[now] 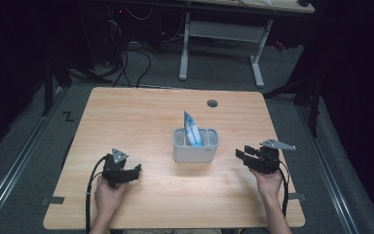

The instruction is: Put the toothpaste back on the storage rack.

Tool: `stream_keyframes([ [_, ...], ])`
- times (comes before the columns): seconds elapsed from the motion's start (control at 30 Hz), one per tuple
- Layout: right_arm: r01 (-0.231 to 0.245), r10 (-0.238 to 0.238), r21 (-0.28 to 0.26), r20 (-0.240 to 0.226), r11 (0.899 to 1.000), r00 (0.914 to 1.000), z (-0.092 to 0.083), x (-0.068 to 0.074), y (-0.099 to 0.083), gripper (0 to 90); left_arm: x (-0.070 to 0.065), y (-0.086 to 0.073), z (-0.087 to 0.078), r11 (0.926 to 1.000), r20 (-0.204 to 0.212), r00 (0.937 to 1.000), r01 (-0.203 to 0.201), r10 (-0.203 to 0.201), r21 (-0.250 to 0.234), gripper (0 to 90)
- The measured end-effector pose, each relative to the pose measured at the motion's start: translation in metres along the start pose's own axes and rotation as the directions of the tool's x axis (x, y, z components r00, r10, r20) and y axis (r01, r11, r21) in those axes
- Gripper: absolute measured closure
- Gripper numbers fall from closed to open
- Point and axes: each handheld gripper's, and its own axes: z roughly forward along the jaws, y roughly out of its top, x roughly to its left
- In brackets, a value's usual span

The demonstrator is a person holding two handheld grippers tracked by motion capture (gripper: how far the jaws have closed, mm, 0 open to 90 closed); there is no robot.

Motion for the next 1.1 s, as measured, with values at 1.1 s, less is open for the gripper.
stream_keyframes([
  [1.1, 0.008, -0.011, 0.078, 0.035, 0.997, 0.9993, 0.030, -0.001, -0.009, 50.4, 0.000, 0.000, 0.000, 1.0000, 0.000, 1.0000, 0.000, 0.000, 0.000, 23.8],
])
